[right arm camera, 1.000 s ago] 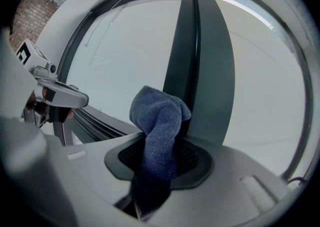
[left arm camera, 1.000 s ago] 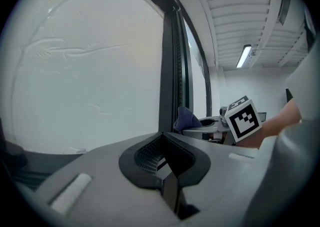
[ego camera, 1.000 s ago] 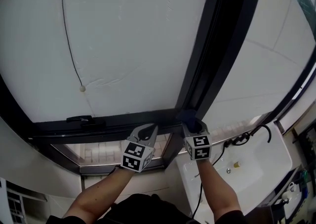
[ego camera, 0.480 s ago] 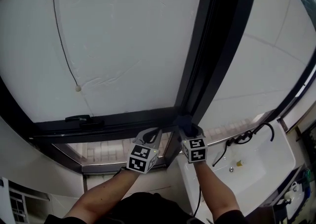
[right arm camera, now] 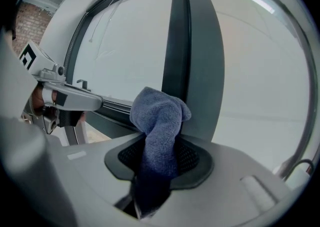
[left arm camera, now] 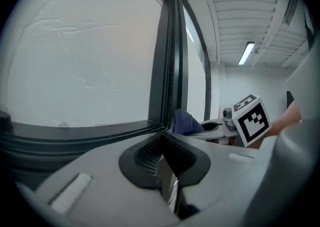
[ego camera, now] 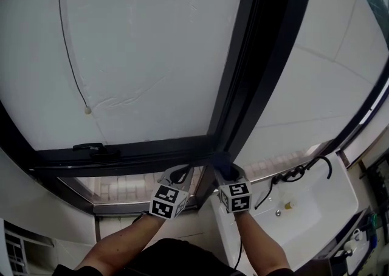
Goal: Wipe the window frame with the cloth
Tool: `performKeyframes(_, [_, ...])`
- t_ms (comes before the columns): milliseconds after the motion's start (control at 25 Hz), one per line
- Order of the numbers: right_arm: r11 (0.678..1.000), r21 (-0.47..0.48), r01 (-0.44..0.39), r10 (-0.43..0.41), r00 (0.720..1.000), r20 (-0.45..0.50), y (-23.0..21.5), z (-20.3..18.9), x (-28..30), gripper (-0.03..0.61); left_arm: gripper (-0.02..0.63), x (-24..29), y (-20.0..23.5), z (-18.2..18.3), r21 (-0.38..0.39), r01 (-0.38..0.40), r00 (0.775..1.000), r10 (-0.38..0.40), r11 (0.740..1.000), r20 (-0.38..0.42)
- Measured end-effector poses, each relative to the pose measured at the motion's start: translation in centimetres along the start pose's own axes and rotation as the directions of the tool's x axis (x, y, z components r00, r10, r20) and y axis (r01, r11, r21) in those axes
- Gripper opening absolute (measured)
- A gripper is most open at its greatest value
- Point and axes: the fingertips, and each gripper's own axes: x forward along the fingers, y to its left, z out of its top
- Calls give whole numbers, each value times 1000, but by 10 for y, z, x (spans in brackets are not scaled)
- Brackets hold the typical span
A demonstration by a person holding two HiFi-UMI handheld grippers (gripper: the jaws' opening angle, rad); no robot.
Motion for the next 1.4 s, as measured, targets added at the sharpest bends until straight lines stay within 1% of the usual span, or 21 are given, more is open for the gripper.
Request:
performKeyframes(120, [1000,21,-7,7,1000,-7,1,-8,-7,137,-6,-1,-2,-6,-26,-18,1000,18,1000,-8])
performKeyframes(200, [1000,30,-4,4,1000,-7,-2,-9,-8,137,-6,2,-6,-5,-38,-10,1000,10,999,-4])
performKeyframes(280, [999,34,-10,10,1000,-6,-2,-9,-5,136,-6,5,-8,-2,-21,2,1000,-2,1000,3])
performKeyframes(360, [999,31,-29,29,1000,-6,2,-8,1,137,-6,8,-4,3,-2,-3,1000,3,1000,11])
performKeyframes(480, [998,25,-50,50,999,3,3,-3,8,137,-6,9,2,8,-21,-34,999,34,999,20])
performKeyframes(600, [997,28,-71,70,997,11,2,1,16,137,-6,7,7,4,-41,-66,998,67,997,21])
performKeyframes(720, [993,53,-104,103,994,19,8,3,22,137,-6,2,19,0,-72,-113,993,115,991,21])
performKeyframes(800, [988,61,-141,139,990,29,18,6,25,135,-6,-3,28,-2,-81,-143,989,145,986,18])
performKeyframes(960, [979,35,-202,201,979,16,39,6,30,135,-6,-17,42,-9,-97,-198,980,200,975,5])
performKeyframes(1040, [972,52,-228,227,974,14,51,6,33,135,-6,-25,49,-12,-95,-220,975,221,971,0])
performKeyframes(1120, [968,65,-244,244,970,11,62,6,37,135,-6,-35,56,-14,-94,-238,971,238,967,-4])
performKeyframes(1240, [963,60,-263,264,965,-2,79,7,40,135,-6,-51,66,-16,-105,-259,966,260,960,0])
performKeyframes(1400, [957,70,-280,281,960,-1,106,13,48,135,-6,-82,88,-19,-104,-297,954,298,949,-7])
